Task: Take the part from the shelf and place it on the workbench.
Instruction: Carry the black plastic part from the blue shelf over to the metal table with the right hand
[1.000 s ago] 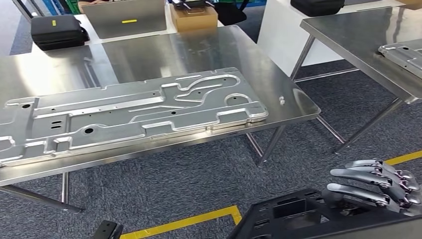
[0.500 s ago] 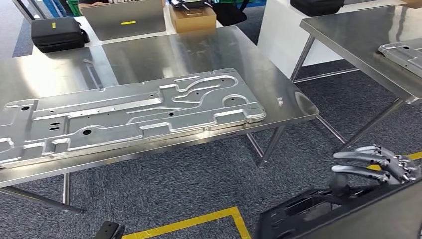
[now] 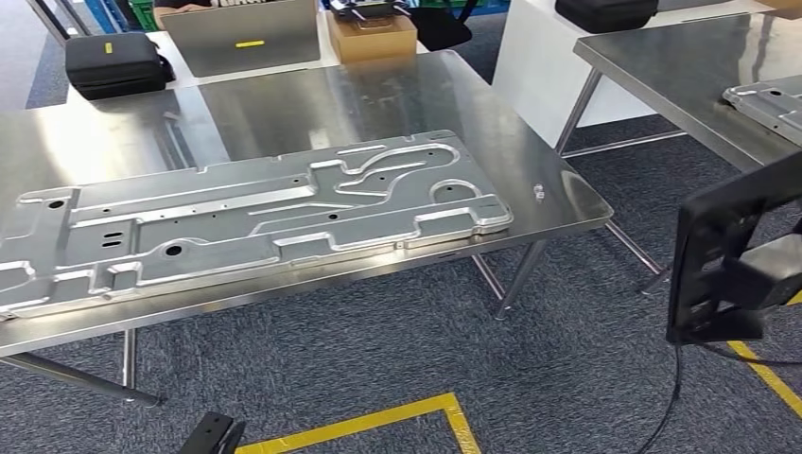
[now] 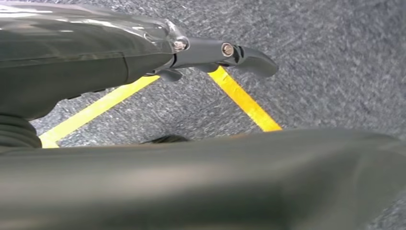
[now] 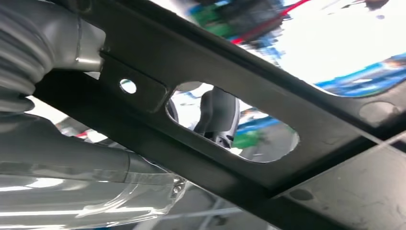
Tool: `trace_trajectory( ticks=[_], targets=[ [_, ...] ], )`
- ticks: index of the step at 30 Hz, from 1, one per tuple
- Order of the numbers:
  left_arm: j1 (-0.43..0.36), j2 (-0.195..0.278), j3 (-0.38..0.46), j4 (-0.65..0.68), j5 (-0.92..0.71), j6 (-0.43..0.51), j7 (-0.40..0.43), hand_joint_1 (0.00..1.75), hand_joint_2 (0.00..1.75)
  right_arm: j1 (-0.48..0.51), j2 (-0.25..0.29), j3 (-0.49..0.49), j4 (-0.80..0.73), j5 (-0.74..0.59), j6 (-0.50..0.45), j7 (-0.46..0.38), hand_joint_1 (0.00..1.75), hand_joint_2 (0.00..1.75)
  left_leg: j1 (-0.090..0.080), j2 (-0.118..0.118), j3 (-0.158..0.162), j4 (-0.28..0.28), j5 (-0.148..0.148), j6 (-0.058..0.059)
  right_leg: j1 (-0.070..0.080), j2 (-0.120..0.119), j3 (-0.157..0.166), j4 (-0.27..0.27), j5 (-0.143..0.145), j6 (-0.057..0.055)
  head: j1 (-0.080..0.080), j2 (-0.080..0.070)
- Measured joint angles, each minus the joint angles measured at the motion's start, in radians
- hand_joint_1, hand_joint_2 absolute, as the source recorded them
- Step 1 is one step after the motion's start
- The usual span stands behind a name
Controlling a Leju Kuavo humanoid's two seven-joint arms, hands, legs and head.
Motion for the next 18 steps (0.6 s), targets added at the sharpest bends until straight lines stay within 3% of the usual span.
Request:
trace_trajectory(
  ticks=[4, 9, 18],
  targets=[
    [-0.012, -0.006, -0.004, 0.000, -0.016, -0.010, 0.010, 0.00, 0.00, -0.133, -0.065, 0.004, 0.178, 0.022, 0.045, 0.034, 1.75, 1.75, 0.000, 0.000, 0.000, 0.000, 0.000, 0.000, -0.001, -0.001, 0.000, 0.000, 0.000, 0.001, 0.000, 0.000],
    [-0.024, -0.012, -0.013, 0.000, -0.037, -0.022, 0.019, 0.00, 0.00, -0.266, -0.107, 0.056, 0.375, 0.079, 0.080, 0.073, 1.75, 1.75, 0.000, 0.000, -0.001, 0.000, 0.000, 0.000, -0.001, -0.001, 0.000, 0.000, 0.000, 0.001, 0.000, 0.000],
    [-0.044, -0.029, -0.035, 0.000, -0.080, -0.043, 0.040, 0.00, 0.00, -0.422, -0.077, 0.192, 0.716, 0.236, 0.005, 0.095, 1.75, 1.75, 0.001, 0.000, -0.001, 0.000, 0.000, 0.000, 0.000, -0.001, 0.000, 0.000, 0.000, 0.001, 0.000, 0.000]
  ],
)
